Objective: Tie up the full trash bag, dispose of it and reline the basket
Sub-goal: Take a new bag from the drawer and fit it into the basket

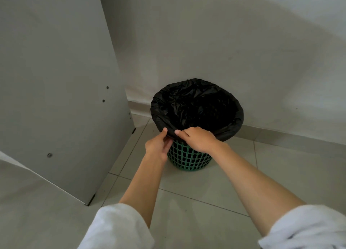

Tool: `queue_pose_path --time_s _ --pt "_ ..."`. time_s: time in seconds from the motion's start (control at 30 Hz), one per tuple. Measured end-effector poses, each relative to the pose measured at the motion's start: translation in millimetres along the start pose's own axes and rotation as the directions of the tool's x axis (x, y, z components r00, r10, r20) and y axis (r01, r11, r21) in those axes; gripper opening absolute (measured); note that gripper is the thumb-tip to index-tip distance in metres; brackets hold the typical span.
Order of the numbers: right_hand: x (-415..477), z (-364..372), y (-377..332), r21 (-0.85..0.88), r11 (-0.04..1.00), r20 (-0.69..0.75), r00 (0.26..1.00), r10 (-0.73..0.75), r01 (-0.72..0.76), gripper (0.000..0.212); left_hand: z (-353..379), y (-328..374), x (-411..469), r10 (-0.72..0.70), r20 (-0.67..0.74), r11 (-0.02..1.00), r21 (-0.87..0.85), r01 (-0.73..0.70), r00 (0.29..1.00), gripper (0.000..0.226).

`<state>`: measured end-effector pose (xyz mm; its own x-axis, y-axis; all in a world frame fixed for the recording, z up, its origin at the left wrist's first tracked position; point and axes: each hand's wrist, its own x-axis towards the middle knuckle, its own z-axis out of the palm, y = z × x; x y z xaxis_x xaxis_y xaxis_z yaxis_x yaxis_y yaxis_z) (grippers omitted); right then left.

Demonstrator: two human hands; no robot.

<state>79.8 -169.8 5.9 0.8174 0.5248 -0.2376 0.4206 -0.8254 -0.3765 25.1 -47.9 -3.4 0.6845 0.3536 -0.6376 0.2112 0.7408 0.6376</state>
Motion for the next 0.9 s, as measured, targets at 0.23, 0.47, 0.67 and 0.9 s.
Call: queue_pose_path --time_s 0.23,0.47,0.67,0.9 --pt "-5.6 0.2 2.0 -0.042 0.995 -0.036 0.995 -0.095 0.094 0.053 14.8 -14.5 -8.7 -0.016 -0.126 0.952 -0.304 -0.024 0.992 0.026" --pt "-9.6 8.4 -0.3 -0.114 0.989 -0.117 0.987 -0.107 0.094 0.053 10.6 -19.1 2.5 -0.024 -0.080 0.945 -0.327 -0.004 0.996 0.026" --pt "-9.4 11.6 2.1 -0.159 0.980 -0.166 0.975 -0.147 0.121 0.051 8.8 -16.2 12.9 -0.074 -0.024 0.973 -0.223 0.067 0.997 0.027" --pt "-9.3 14.6 3.9 -0.231 0.966 -0.236 0.956 -0.175 0.120 0.049 9.1 -1.4 9.3 -0.059 -0.074 0.985 -0.168 0.045 0.996 0.023"
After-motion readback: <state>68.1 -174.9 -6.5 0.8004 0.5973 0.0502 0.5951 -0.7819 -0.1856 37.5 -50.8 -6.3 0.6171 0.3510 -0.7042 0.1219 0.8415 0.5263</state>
